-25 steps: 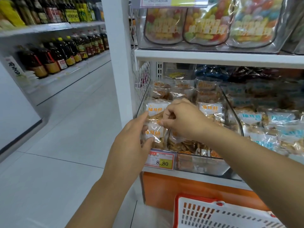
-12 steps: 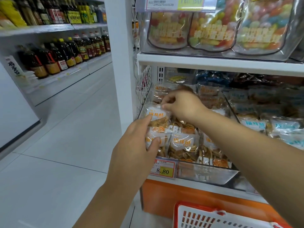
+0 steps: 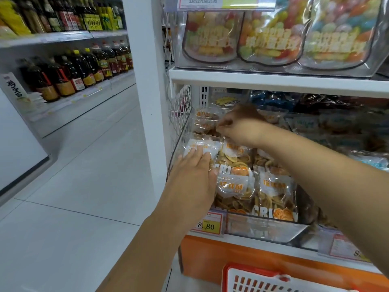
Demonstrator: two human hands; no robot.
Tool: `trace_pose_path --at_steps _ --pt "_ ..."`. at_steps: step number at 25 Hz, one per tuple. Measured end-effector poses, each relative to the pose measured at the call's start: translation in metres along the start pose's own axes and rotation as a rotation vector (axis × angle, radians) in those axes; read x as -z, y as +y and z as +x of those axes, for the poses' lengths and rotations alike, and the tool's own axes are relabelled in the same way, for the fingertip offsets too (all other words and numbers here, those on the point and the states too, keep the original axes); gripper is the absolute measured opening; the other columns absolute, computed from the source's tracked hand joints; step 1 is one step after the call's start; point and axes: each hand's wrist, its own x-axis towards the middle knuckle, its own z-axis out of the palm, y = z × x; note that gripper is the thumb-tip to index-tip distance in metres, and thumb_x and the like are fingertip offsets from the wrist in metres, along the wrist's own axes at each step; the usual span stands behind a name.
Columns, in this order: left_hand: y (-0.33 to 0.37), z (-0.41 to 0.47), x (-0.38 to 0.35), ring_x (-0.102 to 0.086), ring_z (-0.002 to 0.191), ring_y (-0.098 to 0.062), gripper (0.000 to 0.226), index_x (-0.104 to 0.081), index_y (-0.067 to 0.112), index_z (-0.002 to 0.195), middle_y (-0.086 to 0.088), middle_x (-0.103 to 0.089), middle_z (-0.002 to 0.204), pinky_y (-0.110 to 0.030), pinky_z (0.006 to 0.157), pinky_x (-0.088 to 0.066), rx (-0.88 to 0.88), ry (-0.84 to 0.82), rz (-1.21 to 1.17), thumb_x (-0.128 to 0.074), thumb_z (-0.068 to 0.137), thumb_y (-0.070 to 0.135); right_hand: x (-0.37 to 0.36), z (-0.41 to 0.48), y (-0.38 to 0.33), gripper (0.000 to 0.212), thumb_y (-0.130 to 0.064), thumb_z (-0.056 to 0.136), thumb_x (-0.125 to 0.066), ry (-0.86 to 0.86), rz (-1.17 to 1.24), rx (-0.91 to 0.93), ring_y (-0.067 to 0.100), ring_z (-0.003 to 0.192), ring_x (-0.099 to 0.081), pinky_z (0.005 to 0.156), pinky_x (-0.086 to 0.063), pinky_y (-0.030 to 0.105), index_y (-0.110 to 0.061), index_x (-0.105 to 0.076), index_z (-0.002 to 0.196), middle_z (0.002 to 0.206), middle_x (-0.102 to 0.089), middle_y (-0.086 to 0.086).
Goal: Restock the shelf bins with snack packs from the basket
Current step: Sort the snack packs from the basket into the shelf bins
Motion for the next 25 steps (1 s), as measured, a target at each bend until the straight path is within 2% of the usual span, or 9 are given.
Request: trace_pose_path --at_steps 3,8,10,12,14,17,18,22,25 --pt "0.001 0.002 0.001 -0.011 0.149 -0.011 0.052 -0.02 0.02 0.154 0.003 -0.017 0.162 -0.029 0.121 -0.002 0.019 -0.013 0.017 -0.022 0.105 0.037 -0.005 0.008 -0.006 0.038 -0.05 0.092 -0.055 -0.175 -0.084 -0.022 0.017 0.08 -0.061 0.072 -0.047 0.029 -0.015 -0.067 0.098 0.09 -0.065 0.004" --pt "0.003 0.002 0.002 -0.012 0.147 -0.008 0.051 -0.021 0.022 0.153 0.008 -0.018 0.161 -0.023 0.117 -0.004 0.03 0.022 -0.011 -0.026 0.105 0.036 -0.004 0.011 -0.007 0.023 -0.041 0.089 -0.065 -0.031 0.17 -0.01 0.013 0.085 -0.058 0.078 -0.042 0.026 -0.02 -0.067 0.099 0.101 -0.067 -0.002" --pt "0.002 0.0 0.001 -0.018 0.143 -0.008 0.048 -0.027 0.023 0.15 0.008 -0.025 0.157 -0.021 0.114 -0.006 0.01 0.053 -0.018 -0.027 0.104 0.035 -0.002 0.007 -0.005 0.026 -0.042 0.091 -0.062 -0.008 0.176 0.009 0.014 0.09 -0.059 0.082 -0.045 0.026 -0.022 -0.067 0.105 0.104 -0.065 -0.005" --pt "0.0 -0.001 -0.001 -0.021 0.141 -0.009 0.046 -0.032 0.022 0.148 0.007 -0.03 0.154 -0.015 0.111 -0.006 -0.02 0.088 -0.053 -0.03 0.104 0.034 0.013 -0.003 0.003 0.026 -0.042 0.095 -0.056 -0.012 0.152 0.004 0.011 0.084 -0.058 0.076 -0.045 0.024 -0.022 -0.065 0.108 0.1 -0.063 -0.006" --pt "-0.001 -0.002 -0.002 -0.015 0.146 -0.01 0.048 -0.033 0.022 0.15 0.007 -0.03 0.156 -0.017 0.112 0.0 -0.021 0.119 -0.103 -0.029 0.104 0.036 0.033 -0.012 0.02 0.02 -0.038 0.098 -0.052 -0.122 0.001 -0.002 0.008 0.08 -0.055 0.072 -0.043 0.024 -0.022 -0.063 0.104 0.095 -0.061 -0.006" --pt "0.004 0.001 -0.002 -0.006 0.15 -0.01 0.056 -0.036 0.028 0.149 0.01 -0.029 0.158 -0.03 0.12 0.003 -0.076 0.162 -0.052 -0.02 0.099 0.046 0.043 -0.023 0.035 0.024 -0.032 0.095 -0.059 -0.344 -0.19 -0.02 0.016 0.099 -0.059 0.093 -0.047 0.034 -0.019 -0.065 0.113 0.11 -0.064 -0.003" --pt "0.009 0.001 -0.003 -0.005 0.15 -0.009 0.057 -0.036 0.03 0.149 0.011 -0.027 0.158 -0.033 0.121 0.004 -0.108 0.144 -0.027 -0.017 0.098 0.048 0.038 -0.023 0.037 0.022 -0.03 0.094 -0.061 -0.331 -0.177 -0.024 0.017 0.1 -0.059 0.094 -0.047 0.035 -0.019 -0.065 0.112 0.111 -0.065 -0.002" --pt "0.009 0.003 -0.008 -0.002 0.149 -0.002 0.05 -0.027 0.036 0.151 0.017 -0.015 0.161 -0.032 0.12 0.004 -0.123 0.067 0.045 -0.017 0.103 0.044 0.024 -0.025 0.034 0.006 -0.026 0.092 -0.064 -0.156 0.018 0.005 0.011 0.082 -0.059 0.072 -0.044 0.026 -0.023 -0.066 0.097 0.093 -0.064 -0.007" --pt "0.004 0.005 -0.005 -0.003 0.148 0.0 0.048 -0.026 0.039 0.151 0.021 -0.014 0.16 -0.03 0.118 0.003 -0.104 0.072 0.037 -0.022 0.104 0.045 0.045 -0.032 0.052 0.021 -0.032 0.093 -0.062 -0.135 -0.027 -0.026 0.013 0.092 -0.06 0.083 -0.046 0.027 -0.024 -0.067 0.112 0.103 -0.065 -0.007"
